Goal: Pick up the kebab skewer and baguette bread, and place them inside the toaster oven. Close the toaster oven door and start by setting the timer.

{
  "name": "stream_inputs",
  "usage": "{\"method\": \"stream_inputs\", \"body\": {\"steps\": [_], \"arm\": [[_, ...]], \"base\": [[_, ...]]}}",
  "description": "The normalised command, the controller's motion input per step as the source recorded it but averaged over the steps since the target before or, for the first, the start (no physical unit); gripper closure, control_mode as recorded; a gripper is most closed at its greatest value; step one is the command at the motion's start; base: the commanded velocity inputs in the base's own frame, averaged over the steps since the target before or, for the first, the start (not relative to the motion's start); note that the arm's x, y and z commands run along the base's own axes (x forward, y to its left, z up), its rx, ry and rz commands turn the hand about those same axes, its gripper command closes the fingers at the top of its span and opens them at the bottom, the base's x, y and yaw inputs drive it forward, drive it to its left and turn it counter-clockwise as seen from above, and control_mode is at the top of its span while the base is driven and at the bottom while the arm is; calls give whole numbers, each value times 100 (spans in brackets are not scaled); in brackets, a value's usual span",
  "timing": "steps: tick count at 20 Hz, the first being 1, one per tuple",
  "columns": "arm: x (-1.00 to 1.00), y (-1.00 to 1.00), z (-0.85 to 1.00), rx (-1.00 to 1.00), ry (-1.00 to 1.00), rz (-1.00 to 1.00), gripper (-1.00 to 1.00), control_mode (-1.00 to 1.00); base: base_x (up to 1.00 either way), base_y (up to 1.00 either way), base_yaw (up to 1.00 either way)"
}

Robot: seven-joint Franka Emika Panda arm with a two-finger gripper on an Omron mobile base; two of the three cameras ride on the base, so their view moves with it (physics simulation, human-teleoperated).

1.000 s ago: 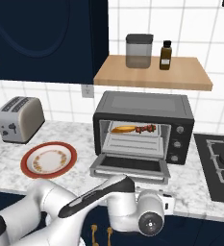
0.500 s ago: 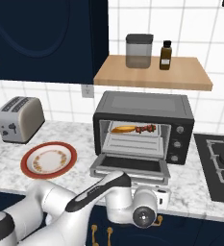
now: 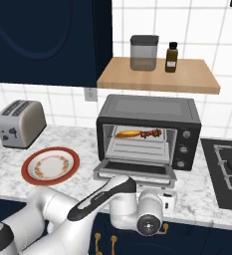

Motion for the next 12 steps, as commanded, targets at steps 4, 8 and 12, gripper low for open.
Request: {"method": "stream_inputs", "body": {"steps": [4, 8, 12], "arm": [[18, 0, 24, 0, -1, 0, -100, -100], [33, 4, 4, 0, 0, 0, -100, -100], [43, 8, 4, 0, 0, 0, -100, -100]], "base": [[0, 0, 0], [0, 0, 0], [0, 0, 0]]}}
